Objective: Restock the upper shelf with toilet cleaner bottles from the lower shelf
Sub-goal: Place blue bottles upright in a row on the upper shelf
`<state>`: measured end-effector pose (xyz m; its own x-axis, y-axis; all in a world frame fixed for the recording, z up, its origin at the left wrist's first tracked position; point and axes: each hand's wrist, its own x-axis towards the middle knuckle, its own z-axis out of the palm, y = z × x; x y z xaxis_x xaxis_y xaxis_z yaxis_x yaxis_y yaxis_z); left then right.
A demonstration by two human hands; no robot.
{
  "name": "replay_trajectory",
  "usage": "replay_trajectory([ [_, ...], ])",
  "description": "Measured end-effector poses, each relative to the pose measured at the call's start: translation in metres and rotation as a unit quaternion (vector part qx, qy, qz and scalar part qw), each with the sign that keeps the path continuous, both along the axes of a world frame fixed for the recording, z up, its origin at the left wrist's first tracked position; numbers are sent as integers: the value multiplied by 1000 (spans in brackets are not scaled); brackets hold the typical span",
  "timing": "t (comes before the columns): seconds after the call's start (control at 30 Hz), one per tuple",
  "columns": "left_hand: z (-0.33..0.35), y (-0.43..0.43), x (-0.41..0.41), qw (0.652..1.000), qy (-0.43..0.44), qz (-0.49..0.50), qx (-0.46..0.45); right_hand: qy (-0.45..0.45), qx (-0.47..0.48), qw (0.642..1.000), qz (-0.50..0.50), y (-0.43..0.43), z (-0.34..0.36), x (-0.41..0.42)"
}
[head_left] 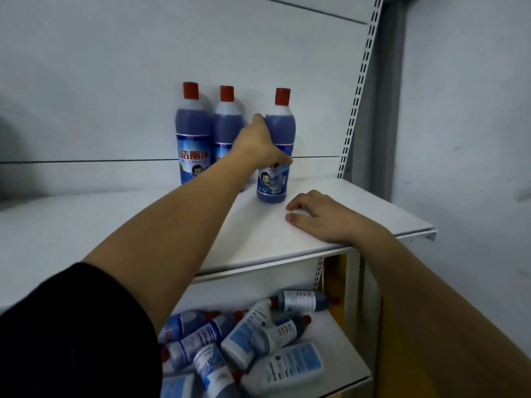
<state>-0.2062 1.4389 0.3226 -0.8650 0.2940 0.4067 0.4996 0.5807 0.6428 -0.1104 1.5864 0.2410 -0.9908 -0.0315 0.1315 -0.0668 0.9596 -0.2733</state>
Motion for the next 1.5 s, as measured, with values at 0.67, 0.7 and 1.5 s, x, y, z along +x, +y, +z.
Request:
replay_trajectory([
  [0.67,-40,21,-19,969,179,161,-49,36,0,999,30,4,-6,9],
  [0.7,-41,20,-17,969,179,161,-52,38,-2,999,29,4,-6,9],
  [1.5,-84,-172,160,964,-31,81,-251,86,-38,991,93,-93,-9,63],
])
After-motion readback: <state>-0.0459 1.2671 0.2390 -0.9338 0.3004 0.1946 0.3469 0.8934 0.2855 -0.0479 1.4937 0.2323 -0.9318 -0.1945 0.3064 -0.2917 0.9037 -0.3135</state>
